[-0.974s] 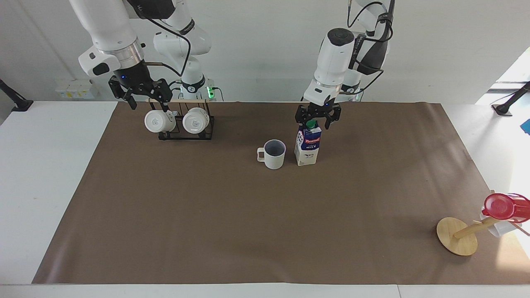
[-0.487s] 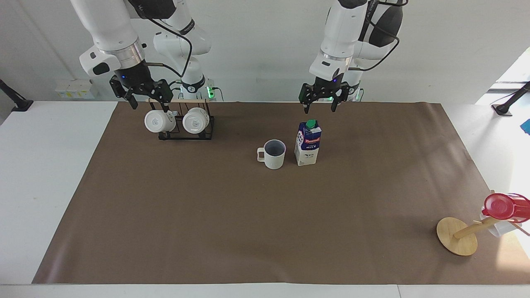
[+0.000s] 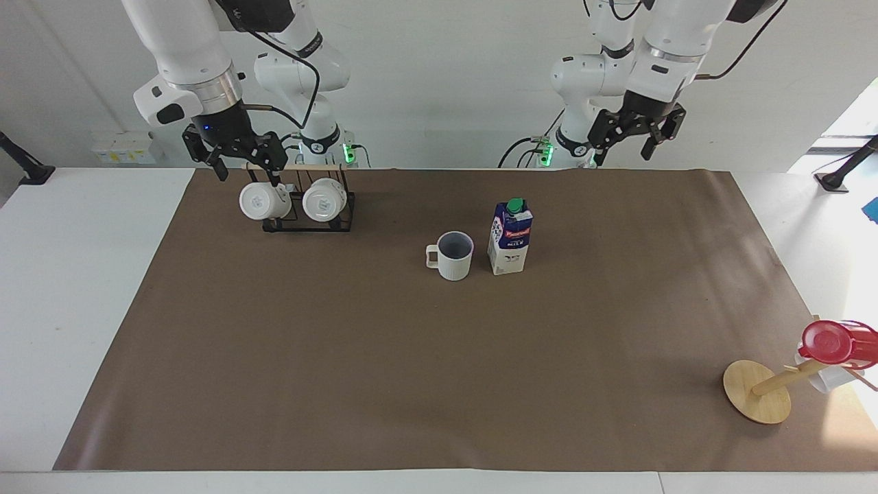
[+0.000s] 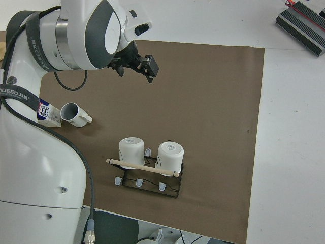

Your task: Place cup and milk on table

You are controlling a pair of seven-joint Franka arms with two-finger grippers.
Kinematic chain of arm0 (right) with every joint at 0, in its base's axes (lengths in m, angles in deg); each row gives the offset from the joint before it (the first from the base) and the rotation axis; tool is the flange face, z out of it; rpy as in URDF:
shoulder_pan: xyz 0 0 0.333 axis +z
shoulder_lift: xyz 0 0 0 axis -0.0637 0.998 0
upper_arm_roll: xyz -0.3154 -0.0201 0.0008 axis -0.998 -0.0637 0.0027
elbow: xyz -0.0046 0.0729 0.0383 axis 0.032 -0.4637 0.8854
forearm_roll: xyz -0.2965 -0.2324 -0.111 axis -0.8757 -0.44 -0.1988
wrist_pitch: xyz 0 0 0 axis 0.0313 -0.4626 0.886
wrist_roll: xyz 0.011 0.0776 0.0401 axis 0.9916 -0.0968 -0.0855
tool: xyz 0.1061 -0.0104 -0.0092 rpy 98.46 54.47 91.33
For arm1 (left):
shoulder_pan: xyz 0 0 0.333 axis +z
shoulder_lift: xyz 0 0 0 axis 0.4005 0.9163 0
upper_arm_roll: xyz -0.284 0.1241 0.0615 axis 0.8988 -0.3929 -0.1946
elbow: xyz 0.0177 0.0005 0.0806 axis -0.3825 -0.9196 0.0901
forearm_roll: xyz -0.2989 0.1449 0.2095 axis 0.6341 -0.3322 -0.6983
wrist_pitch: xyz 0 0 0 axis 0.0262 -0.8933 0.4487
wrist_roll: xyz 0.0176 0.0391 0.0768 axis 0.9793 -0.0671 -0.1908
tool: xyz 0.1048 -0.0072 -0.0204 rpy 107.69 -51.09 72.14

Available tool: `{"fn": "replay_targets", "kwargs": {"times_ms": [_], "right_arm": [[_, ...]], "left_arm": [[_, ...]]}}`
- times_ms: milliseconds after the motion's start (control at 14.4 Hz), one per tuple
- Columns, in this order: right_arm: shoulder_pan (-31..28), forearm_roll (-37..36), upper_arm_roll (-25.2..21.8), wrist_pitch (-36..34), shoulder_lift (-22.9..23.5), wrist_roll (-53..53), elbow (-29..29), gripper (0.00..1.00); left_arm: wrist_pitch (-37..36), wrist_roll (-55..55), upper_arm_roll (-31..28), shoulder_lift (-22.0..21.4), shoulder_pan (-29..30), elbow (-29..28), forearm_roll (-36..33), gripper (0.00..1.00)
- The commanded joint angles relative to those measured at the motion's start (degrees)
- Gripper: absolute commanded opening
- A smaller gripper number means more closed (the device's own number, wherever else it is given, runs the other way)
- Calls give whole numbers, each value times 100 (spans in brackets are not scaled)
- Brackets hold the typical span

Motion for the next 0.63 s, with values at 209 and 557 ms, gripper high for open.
{"fn": "replay_targets", "kwargs": {"times_ms": [209,557], "right_arm": [[-24,-74,61,-8,-73,66,-74,100],[-33,-30,61,-17,-73,13,-56,100]], "left_arm": [[-1209,805,46,93,890,628,-13,100],[-1395,1211,-42,49,1005,629,-31,100]]}}
